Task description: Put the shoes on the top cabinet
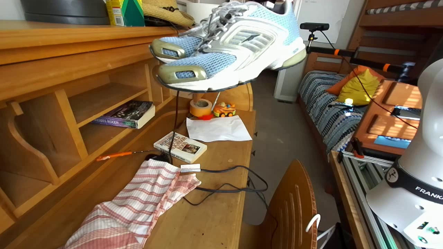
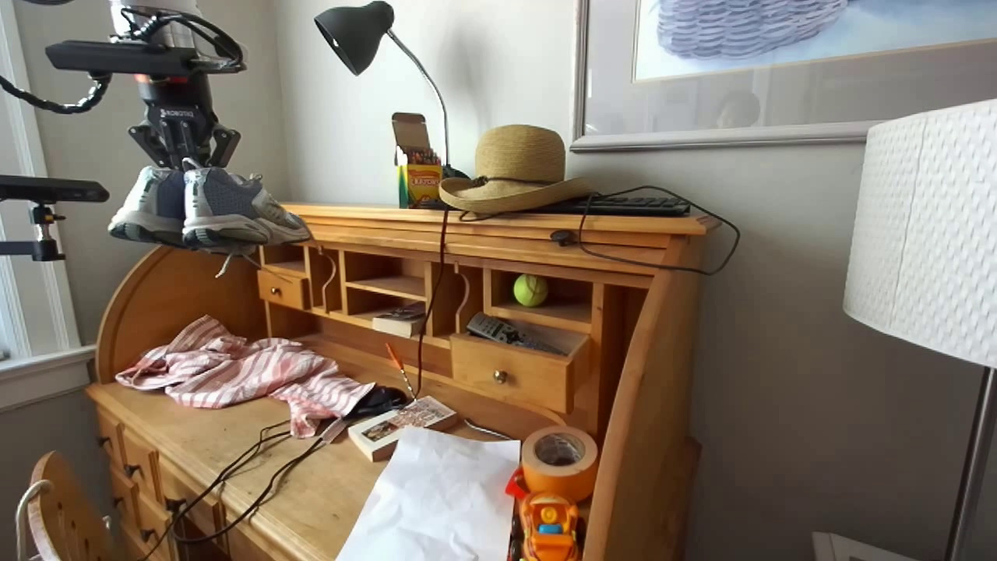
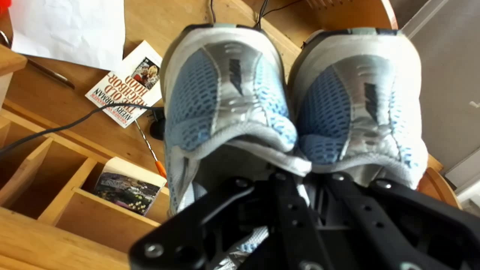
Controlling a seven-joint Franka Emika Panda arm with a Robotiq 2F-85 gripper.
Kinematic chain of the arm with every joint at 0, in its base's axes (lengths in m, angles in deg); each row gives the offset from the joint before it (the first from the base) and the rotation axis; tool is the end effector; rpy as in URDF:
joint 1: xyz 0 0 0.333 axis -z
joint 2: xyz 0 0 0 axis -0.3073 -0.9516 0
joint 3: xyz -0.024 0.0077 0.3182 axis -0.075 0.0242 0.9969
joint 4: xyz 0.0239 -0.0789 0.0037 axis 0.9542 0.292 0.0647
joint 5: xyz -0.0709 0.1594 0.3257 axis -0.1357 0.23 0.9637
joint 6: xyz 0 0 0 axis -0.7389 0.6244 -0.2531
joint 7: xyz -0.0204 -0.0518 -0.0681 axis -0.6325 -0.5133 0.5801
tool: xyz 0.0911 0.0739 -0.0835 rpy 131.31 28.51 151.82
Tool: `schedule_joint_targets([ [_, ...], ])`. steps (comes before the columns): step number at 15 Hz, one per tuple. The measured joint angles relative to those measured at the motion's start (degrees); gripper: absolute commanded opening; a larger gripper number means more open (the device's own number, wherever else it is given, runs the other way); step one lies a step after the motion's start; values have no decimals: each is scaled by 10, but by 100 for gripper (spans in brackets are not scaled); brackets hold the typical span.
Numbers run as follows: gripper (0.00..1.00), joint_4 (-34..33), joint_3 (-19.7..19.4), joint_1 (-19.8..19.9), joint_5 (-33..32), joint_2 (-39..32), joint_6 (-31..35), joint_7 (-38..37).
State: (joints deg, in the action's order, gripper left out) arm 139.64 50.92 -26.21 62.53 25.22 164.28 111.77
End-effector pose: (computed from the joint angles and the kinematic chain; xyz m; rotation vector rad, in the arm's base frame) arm 0.3885 0.0333 0.5573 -2.8429 -1.1182 -0.2754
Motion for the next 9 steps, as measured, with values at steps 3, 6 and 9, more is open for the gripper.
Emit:
schedule_joint_targets([
  [3, 4, -23, 38, -13, -3, -9, 28, -1],
  [6, 4, -67, 73, -32, -5, -27, 44, -2],
  [9, 4, -128, 96, -45, -4, -62, 58, -17],
])
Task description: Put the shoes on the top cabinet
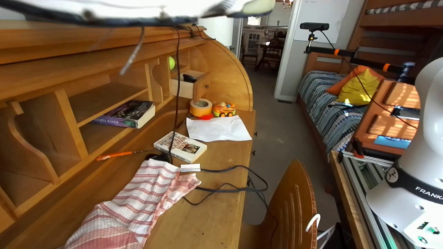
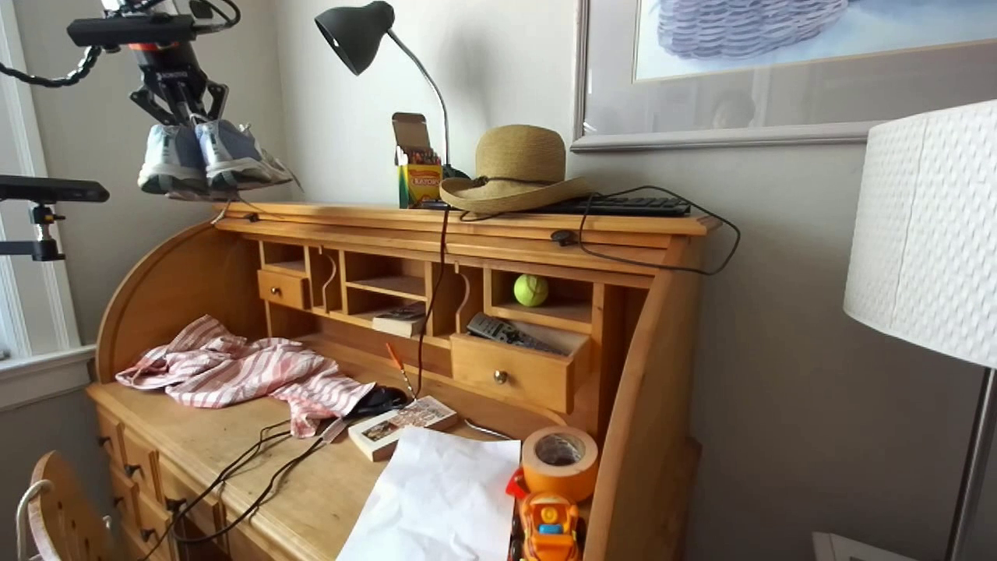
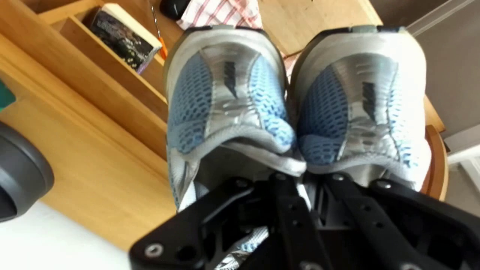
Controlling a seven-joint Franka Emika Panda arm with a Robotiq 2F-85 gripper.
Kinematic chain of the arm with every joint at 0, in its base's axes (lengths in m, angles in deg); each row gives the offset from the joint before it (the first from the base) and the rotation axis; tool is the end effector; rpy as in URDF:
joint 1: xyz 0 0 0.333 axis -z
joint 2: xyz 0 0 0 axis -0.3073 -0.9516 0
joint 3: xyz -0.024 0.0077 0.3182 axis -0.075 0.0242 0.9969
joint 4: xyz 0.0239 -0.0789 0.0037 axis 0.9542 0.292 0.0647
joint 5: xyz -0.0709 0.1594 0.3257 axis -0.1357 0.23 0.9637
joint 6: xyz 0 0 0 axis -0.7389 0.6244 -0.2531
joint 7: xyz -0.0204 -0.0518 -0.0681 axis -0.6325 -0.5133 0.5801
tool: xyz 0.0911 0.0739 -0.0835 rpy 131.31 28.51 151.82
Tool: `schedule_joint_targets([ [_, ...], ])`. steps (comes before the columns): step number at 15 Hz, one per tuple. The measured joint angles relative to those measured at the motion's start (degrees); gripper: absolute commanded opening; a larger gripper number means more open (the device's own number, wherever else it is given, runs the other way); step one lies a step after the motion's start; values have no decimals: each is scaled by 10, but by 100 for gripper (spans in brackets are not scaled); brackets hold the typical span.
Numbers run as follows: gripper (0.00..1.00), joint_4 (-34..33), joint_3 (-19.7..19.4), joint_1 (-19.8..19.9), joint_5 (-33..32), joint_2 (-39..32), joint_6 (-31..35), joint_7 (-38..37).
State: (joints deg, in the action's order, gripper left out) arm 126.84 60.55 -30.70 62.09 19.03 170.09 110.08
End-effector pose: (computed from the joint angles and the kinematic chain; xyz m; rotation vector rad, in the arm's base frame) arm 0.4167 0.1537 0.6322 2.7215 1.4177 0.5710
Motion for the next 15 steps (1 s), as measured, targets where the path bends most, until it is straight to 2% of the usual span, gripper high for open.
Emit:
schedule_joint_targets([
  [3, 4, -89, 11, -1, 4, -63, 2, -34],
  [8, 4, -237, 28, -1, 10, -189, 0, -135],
  [9, 15, -265, 37, -3, 13, -213, -2, -151],
  [13, 15, -271, 43, 0, 11, -231, -4, -153],
  [14, 4, -271, 42, 1, 11, -231, -4, -153],
  [15, 4, -271, 42, 2, 11, -230, -4, -153],
])
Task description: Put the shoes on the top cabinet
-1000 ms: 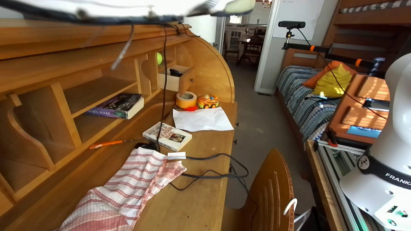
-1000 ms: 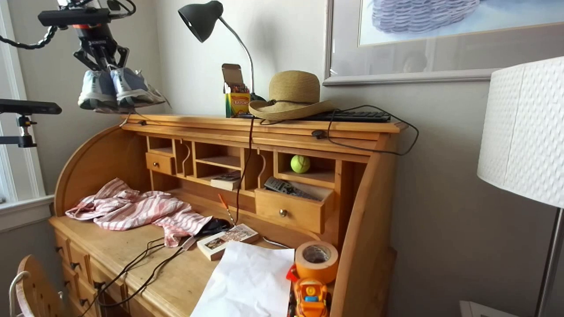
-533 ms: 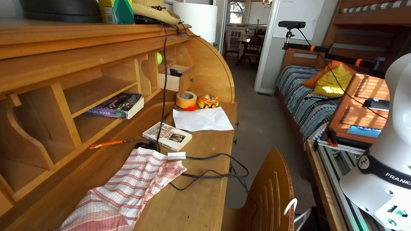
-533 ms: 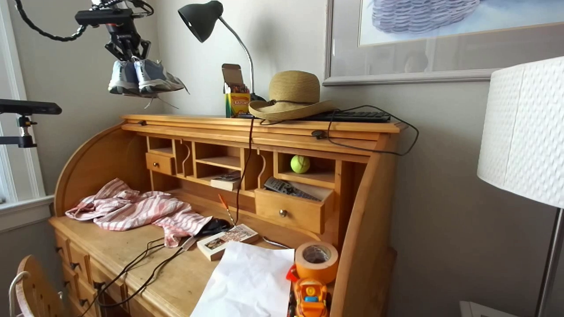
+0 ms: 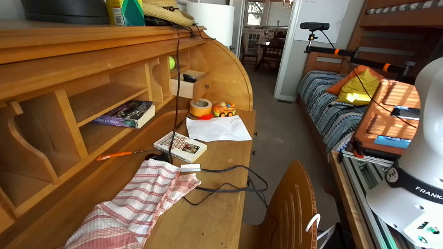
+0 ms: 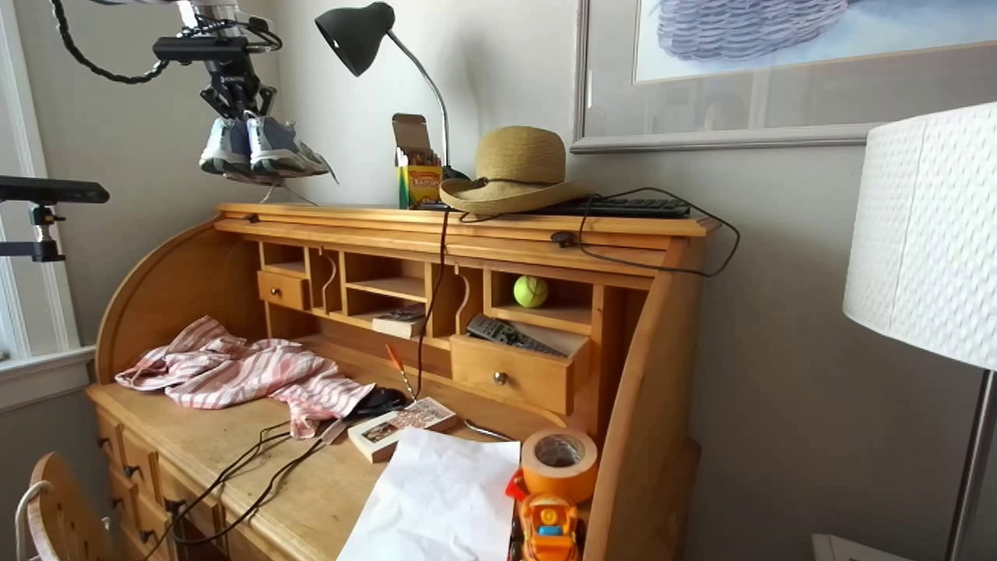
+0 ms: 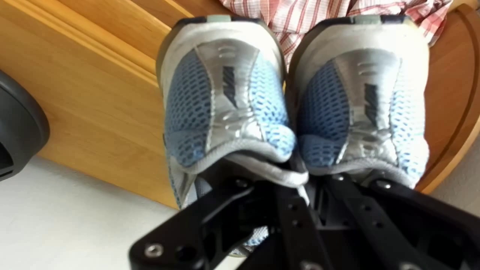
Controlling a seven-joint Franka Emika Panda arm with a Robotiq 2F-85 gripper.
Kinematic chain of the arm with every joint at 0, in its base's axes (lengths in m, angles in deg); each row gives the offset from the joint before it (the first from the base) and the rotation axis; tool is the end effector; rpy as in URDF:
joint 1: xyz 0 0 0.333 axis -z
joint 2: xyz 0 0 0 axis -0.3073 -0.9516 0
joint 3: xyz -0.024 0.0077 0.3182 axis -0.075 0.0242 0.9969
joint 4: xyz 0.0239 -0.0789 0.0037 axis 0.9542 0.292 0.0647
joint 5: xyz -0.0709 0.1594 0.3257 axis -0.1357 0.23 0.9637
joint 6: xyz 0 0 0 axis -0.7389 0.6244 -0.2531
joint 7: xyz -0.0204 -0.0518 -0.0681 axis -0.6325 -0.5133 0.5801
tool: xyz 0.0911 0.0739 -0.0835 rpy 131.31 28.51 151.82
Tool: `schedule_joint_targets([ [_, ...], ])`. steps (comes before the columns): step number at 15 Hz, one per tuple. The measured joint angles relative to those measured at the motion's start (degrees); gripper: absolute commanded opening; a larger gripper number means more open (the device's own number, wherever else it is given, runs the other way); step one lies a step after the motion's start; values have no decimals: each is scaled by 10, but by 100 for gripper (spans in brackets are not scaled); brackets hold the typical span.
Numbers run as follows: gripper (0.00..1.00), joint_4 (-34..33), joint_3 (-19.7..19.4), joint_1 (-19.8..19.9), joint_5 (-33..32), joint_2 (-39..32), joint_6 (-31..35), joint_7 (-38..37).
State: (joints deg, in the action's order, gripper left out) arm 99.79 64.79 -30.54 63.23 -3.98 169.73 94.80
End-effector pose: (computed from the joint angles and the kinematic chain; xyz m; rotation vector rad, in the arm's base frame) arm 0.5276 0.2277 0.6619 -2.7573 -1.1110 -0.6520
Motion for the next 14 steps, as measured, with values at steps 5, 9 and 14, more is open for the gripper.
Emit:
schedule_joint_targets([
  [5, 4, -4, 17, -4, -23, -23, 19, -56],
  [9, 4, -26, 46, -29, -74, -71, 68, -192],
  [14, 4, -110, 50, -84, -172, -145, 111, -386],
])
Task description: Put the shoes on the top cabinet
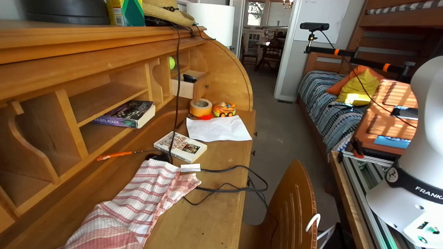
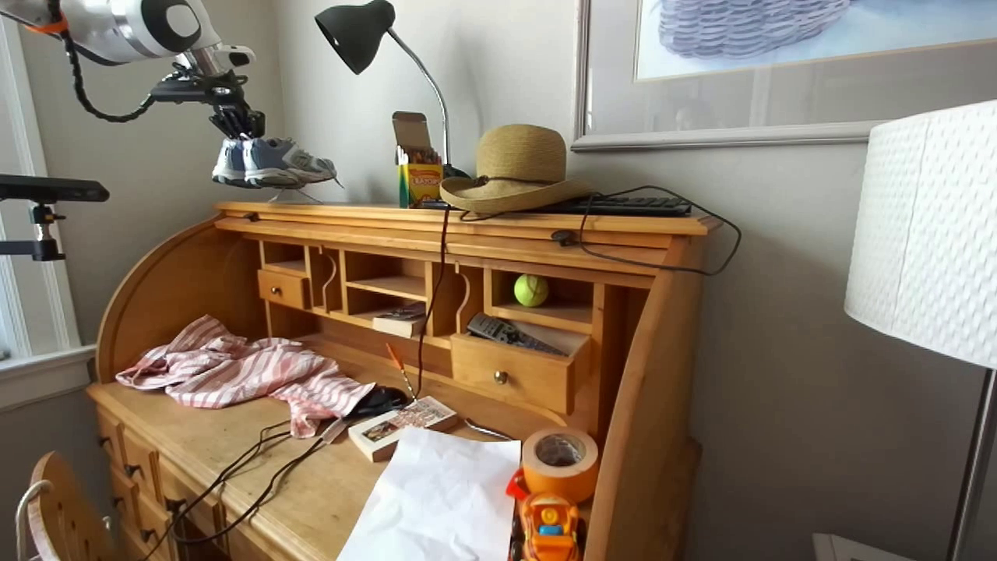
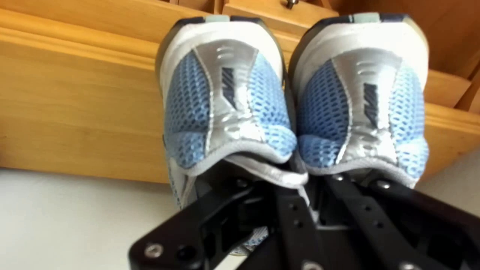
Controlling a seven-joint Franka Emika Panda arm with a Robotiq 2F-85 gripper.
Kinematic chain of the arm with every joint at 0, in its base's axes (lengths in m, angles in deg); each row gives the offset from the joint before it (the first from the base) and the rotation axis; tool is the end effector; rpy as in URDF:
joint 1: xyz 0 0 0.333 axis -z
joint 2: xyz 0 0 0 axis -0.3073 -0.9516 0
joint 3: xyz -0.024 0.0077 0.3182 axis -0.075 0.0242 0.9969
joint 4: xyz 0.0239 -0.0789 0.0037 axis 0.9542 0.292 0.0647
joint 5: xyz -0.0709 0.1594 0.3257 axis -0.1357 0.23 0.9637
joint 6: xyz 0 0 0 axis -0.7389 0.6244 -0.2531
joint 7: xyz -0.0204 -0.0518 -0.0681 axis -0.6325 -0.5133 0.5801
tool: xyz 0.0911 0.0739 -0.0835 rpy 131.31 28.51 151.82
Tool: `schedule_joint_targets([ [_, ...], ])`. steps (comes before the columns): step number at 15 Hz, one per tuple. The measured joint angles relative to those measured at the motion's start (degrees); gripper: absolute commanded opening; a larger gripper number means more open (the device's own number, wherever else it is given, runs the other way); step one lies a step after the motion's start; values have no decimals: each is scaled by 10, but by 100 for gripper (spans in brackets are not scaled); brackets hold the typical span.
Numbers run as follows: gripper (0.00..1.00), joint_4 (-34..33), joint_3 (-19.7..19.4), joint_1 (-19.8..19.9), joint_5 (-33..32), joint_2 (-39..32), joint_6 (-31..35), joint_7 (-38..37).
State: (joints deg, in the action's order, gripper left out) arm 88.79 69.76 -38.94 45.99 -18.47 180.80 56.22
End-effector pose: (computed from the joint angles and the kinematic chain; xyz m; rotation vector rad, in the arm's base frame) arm 0.5636 0.3575 0.6340 -2.8438 -0.5399 -0.8532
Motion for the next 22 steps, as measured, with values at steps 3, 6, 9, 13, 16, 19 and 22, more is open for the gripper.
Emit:
schedule_joint_targets([
  [3, 4, -60, -16, -29, -39, -42, -4, -89],
  [6, 4, -119, -37, -49, -46, -86, -22, -125],
  [9, 4, -180, -48, -59, -46, -129, -44, -126],
  [13, 4, -241, -70, -74, -46, -173, -59, -127],
  [16, 4, -278, -87, -82, -45, -202, -68, -130],
  [19, 14, -309, -95, -86, -44, -228, -88, -135],
  [22, 40, -331, -95, -87, -44, -242, -101, -142],
])
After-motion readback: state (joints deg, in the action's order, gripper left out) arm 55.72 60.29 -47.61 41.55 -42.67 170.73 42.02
